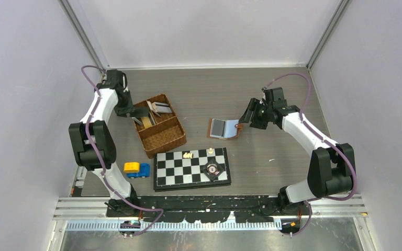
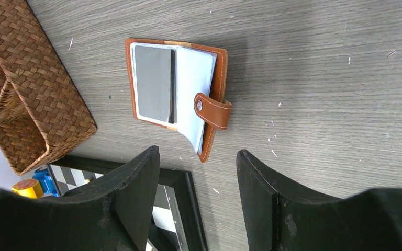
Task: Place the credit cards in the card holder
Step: Pick up the credit card from the storage box.
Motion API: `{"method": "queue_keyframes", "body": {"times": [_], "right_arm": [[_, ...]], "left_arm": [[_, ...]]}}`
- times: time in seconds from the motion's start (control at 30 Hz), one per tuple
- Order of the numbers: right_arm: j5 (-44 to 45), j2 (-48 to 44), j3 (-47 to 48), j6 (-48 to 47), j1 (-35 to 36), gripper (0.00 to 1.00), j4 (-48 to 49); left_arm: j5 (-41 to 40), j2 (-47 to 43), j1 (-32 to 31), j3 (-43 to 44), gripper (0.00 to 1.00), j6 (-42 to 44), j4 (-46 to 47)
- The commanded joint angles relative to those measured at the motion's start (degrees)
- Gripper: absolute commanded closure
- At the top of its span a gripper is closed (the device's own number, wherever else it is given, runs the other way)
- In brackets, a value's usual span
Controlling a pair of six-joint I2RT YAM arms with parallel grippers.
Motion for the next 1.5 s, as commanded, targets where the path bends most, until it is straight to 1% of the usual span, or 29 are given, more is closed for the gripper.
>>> {"method": "queue_keyframes", "body": {"times": [0.0, 0.13, 0.17, 0.27, 0.5, 0.53, 0.67, 0.83, 0.97, 1.03, 1.17, 1.47], "right_arm": [[-0.9, -0.4, 0.0, -0.3, -0.3, 0.39, 1.9], [-0.9, -0.5, -0.1, -0.3, -0.3, 0.39, 1.9], [-0.9, -0.4, -0.1, -0.3, -0.3, 0.40, 1.9], [-1.1, -0.4, -0.1, -0.2, -0.3, 0.40, 2.2], [-1.2, -0.4, -0.1, -0.1, -0.3, 0.39, 2.2], [-1.2, -0.4, -0.1, -0.1, -0.3, 0.39, 2.2], [-1.5, -0.3, -0.2, 0.0, -0.3, 0.40, 2.4], [-1.7, -0.3, -0.3, 0.1, -0.4, 0.39, 2.6], [-1.9, -0.2, -0.4, 0.2, -0.3, 0.40, 2.8], [-2.0, -0.2, -0.4, 0.3, -0.3, 0.40, 2.8], [-2.2, 0.1, -0.3, 0.2, -0.3, 0.40, 2.8], [-2.8, 0.5, -0.1, 0.4, -0.4, 0.40, 2.8]], "left_arm": [[3.0, 1.7, 0.5, 0.7, 0.72, -1.0, -0.6], [3.4, 2.2, 0.6, 0.8, 0.79, -1.4, -0.8], [3.3, 2.2, 0.7, 0.7, 0.79, -1.5, -0.8], [4.0, 2.6, 0.9, 0.7, 0.78, -1.6, -0.9], [4.9, 4.1, 1.4, 1.1, 0.72, -2.4, -1.9], [6.5, 4.2, 1.5, 1.2, 0.71, -2.5, -1.8], [8.5, 4.5, 1.9, 0.8, 0.70, -3.3, -1.3], [9.7, 4.7, 2.0, 0.5, 0.70, -4.2, -0.7], [9.6, 4.6, 2.2, 0.3, 0.76, -4.4, -0.6], [9.1, 4.3, 2.2, 0.3, 0.77, -4.6, -0.7], [7.3, 3.0, 2.1, 0.0, 0.76, -4.3, -0.9], [5.6, 0.6, 2.1, -0.3, 0.71, -3.6, -1.0]]}}
